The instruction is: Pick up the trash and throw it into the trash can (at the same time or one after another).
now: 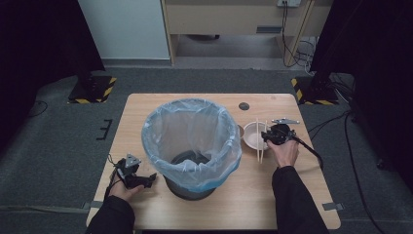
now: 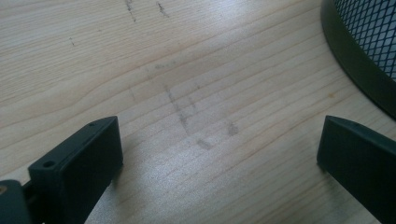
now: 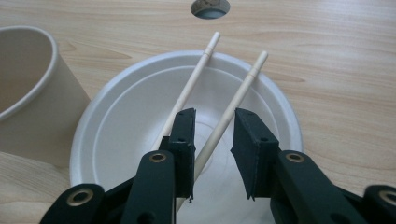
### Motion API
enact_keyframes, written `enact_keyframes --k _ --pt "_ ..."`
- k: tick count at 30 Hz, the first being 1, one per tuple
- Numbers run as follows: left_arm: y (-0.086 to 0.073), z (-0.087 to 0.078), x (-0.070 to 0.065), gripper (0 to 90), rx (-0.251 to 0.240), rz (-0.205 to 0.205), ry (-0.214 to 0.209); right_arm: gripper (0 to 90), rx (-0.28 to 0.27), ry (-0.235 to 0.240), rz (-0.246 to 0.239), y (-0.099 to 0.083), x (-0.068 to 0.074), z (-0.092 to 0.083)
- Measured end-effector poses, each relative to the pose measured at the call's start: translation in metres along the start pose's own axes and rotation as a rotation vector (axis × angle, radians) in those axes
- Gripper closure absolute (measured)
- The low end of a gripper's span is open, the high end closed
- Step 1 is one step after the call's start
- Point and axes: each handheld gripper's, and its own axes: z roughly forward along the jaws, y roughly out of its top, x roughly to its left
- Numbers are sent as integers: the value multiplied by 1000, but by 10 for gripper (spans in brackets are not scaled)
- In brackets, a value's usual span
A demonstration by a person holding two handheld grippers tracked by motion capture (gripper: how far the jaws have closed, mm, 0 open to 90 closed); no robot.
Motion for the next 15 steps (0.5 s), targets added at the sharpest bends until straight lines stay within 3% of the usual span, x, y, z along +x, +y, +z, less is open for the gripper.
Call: enact_keyframes --k 15 --pt "0 0 0 0 0 0 0 823 35 2 35 1 0 1"
